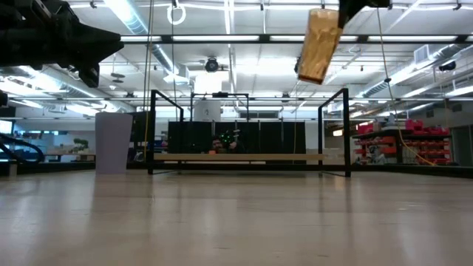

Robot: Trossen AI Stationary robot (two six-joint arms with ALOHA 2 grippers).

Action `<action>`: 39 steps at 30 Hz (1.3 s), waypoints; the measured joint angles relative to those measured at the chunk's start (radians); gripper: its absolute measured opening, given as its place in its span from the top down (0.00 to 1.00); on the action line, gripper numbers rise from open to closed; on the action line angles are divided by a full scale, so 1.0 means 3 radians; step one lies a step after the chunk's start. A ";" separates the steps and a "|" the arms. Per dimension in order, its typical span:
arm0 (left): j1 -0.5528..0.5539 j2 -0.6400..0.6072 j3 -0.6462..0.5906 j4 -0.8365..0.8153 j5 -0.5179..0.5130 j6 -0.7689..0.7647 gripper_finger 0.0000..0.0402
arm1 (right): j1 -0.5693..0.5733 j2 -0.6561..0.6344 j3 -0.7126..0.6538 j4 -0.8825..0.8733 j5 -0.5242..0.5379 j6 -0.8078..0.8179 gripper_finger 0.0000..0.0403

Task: Stack small to large cups/mugs on shelf
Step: Put the brown glass on the shelf

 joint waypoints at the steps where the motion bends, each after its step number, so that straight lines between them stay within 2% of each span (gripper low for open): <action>1: 0.0000 0.0000 0.0000 0.0000 0.0000 0.0000 0.81 | 0.0024 0.0089 0.0078 0.0000 0.0008 -0.0023 0.99; 8: 0.0000 0.0000 0.0000 -0.0005 0.0000 -0.0001 0.83 | 0.0074 0.0655 0.0575 0.0001 0.0065 -0.0179 0.99; 14: 0.0000 0.0001 0.0000 -0.0023 0.0000 0.0000 0.82 | 0.0073 0.1041 0.0775 0.0000 0.0070 -0.0269 0.99; 26: -0.0001 0.0001 0.0000 -0.0022 0.0000 0.0000 0.83 | -0.0029 0.1568 0.0791 0.0001 -0.0069 -0.0455 0.99; 32: 0.0000 0.0001 0.0000 -0.0039 0.0000 0.0000 0.82 | -0.0115 0.1707 0.0788 0.0001 -0.0295 -0.0527 0.99; 39: -0.0001 0.0000 0.0000 -0.0129 0.0000 -0.0001 0.82 | -0.0205 0.1767 0.0785 0.0001 -0.0360 -0.0553 0.99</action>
